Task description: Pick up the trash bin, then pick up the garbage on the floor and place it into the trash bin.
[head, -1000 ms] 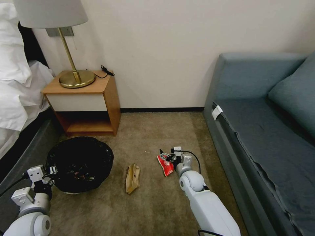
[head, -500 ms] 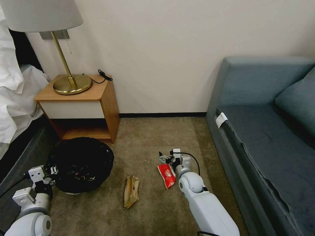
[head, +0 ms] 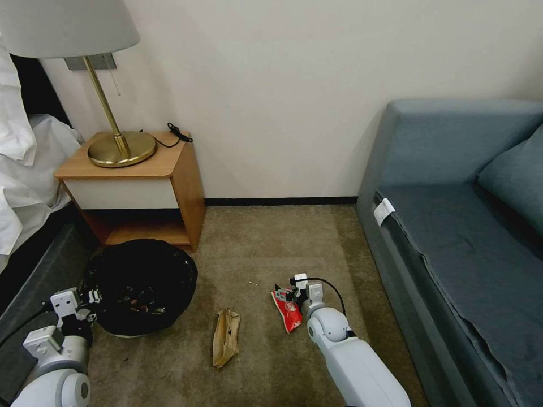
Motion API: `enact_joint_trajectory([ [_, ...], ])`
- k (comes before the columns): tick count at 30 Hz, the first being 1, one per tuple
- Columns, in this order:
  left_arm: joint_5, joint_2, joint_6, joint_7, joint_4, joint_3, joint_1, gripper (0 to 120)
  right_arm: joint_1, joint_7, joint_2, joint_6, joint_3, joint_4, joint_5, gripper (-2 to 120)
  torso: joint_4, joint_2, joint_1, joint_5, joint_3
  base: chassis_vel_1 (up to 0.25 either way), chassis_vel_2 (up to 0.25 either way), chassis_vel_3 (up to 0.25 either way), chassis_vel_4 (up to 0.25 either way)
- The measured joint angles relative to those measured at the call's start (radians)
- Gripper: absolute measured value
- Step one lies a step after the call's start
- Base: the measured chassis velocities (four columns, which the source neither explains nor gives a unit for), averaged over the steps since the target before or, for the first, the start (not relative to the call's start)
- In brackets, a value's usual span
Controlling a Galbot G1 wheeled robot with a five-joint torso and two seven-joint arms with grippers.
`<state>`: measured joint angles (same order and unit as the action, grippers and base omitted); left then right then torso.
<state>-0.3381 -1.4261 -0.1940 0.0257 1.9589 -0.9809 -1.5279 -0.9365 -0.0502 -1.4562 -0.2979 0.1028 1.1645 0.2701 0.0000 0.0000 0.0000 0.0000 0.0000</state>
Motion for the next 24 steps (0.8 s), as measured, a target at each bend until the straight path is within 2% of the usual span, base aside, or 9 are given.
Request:
enact_joint_trajectory([
  [9, -0.007, 0.001, 0.000, 0.000, 0.011, -0.014, -0.005, 4, 0.016, 0.011, -0.013, 0.035, 0.003, -0.099, -0.041, 100, 0.0000, 0.000, 0.000, 0.0000, 0.000, 0.000, 0.000, 0.000, 0.000],
  [19, -0.008, 0.001, 0.000, 0.001, 0.014, -0.016, -0.009, 4, 0.014, 0.036, -0.019, 0.064, 0.006, -0.126, -0.056, 99, 0.0000, 0.000, 0.000, 0.0000, 0.000, 0.000, 0.000, 0.000, 0.000],
  [21, -0.009, 0.002, 0.001, 0.001, 0.014, -0.017, -0.010, 4, 0.009, 0.042, -0.021, 0.067, 0.007, -0.126, -0.057, 97, 0.0000, 0.000, 0.000, 0.0000, 0.000, 0.000, 0.000, 0.000, 0.000],
  [24, -0.013, 0.004, 0.002, 0.001, 0.014, -0.019, -0.010, 4, -0.002, 0.050, -0.027, 0.070, 0.009, -0.130, -0.070, 82, 0.0000, 0.000, 0.000, 0.0000, 0.000, 0.000, 0.000, 0.000, 0.000],
])
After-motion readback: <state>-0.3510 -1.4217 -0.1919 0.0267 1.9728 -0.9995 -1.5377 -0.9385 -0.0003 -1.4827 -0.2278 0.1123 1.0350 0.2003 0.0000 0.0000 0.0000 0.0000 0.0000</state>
